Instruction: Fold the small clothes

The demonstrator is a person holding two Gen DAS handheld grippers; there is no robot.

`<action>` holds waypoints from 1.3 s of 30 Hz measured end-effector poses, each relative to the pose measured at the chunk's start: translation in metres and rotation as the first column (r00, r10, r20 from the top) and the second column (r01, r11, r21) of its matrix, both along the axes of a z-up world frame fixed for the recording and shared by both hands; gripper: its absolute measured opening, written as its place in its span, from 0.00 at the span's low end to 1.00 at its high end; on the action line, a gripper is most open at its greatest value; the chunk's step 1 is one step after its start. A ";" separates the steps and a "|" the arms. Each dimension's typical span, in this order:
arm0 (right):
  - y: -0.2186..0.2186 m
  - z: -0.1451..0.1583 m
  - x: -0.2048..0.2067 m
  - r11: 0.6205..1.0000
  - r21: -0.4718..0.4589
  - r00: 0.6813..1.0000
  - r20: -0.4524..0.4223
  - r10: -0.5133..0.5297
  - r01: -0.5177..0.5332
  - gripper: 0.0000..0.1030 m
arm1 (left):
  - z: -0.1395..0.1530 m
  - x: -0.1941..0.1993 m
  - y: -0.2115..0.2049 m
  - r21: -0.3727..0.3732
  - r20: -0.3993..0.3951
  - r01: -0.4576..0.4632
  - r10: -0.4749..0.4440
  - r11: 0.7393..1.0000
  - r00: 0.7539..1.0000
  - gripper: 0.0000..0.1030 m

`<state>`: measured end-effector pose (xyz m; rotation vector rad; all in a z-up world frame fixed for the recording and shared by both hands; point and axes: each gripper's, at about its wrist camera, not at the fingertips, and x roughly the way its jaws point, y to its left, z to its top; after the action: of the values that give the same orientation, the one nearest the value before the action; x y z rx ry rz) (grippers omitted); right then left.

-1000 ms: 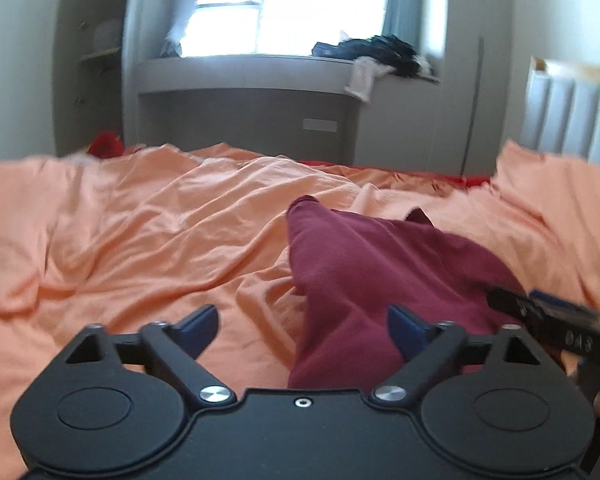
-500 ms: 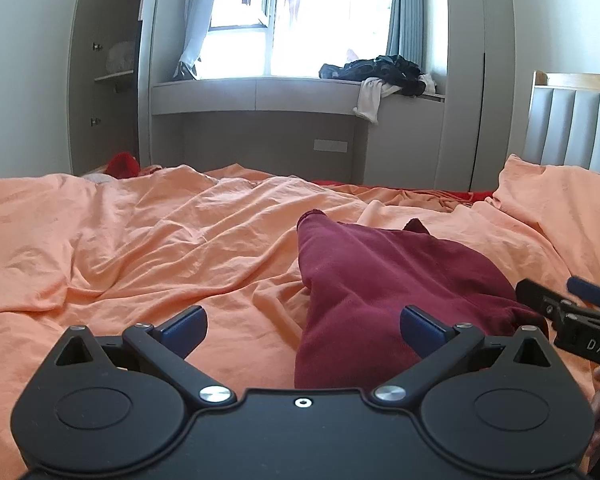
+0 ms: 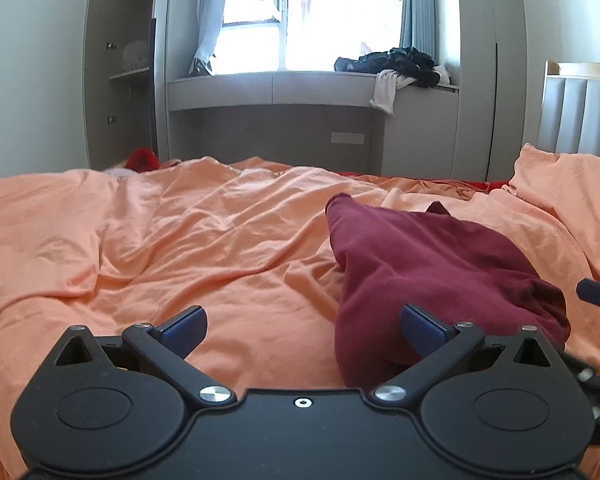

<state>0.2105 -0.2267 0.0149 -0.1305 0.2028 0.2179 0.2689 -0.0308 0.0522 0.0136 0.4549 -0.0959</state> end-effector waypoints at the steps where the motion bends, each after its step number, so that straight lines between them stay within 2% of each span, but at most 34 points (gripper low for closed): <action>1: 0.004 -0.004 0.004 0.999 -0.032 0.999 -0.016 -0.033 0.032 1.00 | -0.001 0.000 0.001 -0.008 -0.003 0.000 0.000 1.000 1.000 1.00; 3: 0.005 -0.011 0.012 0.998 -0.047 0.997 -0.056 -0.054 0.051 1.00 | -0.002 0.000 0.001 -0.018 -0.013 0.003 -0.003 1.000 1.000 1.00; 5: 0.000 -0.011 0.013 0.996 -0.018 0.995 -0.056 -0.084 0.083 0.99 | -0.004 0.000 0.000 -0.018 -0.020 0.009 -0.010 1.000 1.000 1.00; 10: -0.008 -0.006 0.008 0.983 -0.031 0.983 -0.026 -0.179 0.178 1.00 | -0.011 -0.002 -0.008 0.012 -0.045 0.062 -0.061 0.998 0.997 1.00; 15: -0.009 -0.009 0.001 0.984 -0.015 0.983 -0.043 -0.180 0.180 1.00 | -0.015 -0.005 -0.011 0.031 -0.040 0.060 -0.059 0.998 0.997 1.00; 19: -0.013 -0.007 -0.013 0.983 0.024 0.983 -0.026 -0.182 0.182 1.00 | -0.013 -0.009 -0.005 0.008 -0.050 0.047 -0.047 0.999 0.998 1.00; 28: -0.032 0.006 -0.058 0.951 0.213 0.964 0.090 -0.248 0.225 1.00 | 0.002 -0.040 0.005 -0.052 0.055 0.027 -0.024 0.998 0.998 1.00; 33: -0.039 0.009 -0.081 0.926 0.304 0.950 0.140 -0.278 0.226 1.00 | 0.012 -0.065 0.006 -0.041 0.137 0.027 -0.021 0.999 0.990 1.00; 39: -0.039 0.004 -0.109 0.913 0.327 0.934 0.173 -0.314 0.246 1.00 | 0.008 -0.101 0.014 -0.012 0.208 0.002 0.000 1.000 0.978 1.00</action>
<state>0.1011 -0.2661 0.0191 0.1780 -0.0382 -0.0574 0.1683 -0.0170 0.0598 0.0114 0.2446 -0.0971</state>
